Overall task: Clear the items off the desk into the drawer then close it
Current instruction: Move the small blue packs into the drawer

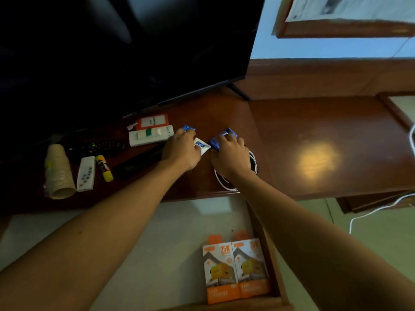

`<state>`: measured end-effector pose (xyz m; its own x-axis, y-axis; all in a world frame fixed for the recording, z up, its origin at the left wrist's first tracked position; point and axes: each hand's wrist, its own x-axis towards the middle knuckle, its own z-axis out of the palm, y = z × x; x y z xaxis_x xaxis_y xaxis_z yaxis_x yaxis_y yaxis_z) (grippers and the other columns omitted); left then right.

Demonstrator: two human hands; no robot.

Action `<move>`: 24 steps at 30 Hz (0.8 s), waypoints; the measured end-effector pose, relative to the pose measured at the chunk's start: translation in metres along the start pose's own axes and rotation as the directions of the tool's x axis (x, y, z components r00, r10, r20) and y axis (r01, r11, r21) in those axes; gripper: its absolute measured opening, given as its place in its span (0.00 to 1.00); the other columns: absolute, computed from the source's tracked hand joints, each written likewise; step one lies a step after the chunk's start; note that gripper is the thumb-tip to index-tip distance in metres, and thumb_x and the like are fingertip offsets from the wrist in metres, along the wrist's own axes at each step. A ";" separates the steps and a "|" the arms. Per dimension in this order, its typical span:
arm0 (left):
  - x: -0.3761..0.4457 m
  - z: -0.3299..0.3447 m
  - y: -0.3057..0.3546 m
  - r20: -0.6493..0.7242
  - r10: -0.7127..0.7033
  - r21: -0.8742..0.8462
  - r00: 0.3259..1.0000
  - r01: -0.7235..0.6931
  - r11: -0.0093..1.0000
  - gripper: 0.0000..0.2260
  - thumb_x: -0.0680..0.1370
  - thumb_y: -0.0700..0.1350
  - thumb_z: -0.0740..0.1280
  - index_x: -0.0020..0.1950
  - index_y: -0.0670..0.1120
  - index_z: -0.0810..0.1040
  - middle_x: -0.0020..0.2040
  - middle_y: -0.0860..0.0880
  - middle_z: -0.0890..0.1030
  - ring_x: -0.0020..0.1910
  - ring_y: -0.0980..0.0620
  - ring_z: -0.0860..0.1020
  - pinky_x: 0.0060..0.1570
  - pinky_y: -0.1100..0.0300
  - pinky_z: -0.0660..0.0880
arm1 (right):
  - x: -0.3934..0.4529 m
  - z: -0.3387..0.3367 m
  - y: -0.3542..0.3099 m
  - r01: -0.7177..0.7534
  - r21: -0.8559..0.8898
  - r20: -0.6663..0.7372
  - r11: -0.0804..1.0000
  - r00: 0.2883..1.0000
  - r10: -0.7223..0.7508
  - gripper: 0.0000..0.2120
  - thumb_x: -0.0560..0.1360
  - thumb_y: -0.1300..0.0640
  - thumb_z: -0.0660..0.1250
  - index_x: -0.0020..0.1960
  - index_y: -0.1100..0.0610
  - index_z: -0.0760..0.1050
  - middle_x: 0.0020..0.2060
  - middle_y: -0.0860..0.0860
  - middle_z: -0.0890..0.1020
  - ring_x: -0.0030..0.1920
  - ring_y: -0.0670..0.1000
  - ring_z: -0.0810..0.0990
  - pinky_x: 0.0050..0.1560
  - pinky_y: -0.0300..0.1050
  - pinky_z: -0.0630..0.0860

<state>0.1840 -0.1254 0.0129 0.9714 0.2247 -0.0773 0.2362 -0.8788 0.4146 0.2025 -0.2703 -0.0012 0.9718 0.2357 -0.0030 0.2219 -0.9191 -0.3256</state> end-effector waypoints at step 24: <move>0.079 0.018 0.002 0.115 -0.135 0.288 0.984 0.097 0.953 0.20 0.76 0.43 0.73 0.65 0.47 0.71 0.63 0.40 0.76 0.65 0.36 0.72 0.57 0.45 0.75 | 0.115 -0.010 0.023 0.256 -0.269 0.477 0.928 0.873 -0.102 0.30 0.75 0.35 0.67 0.70 0.50 0.74 0.69 0.57 0.67 0.70 0.62 0.61 0.67 0.59 0.64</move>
<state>0.2617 -0.1165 -0.0084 0.9271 0.2909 -0.2362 0.3261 -0.9369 0.1260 0.3200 -0.2676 0.0009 0.7877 0.4503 -0.4204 0.4761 -0.8781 -0.0485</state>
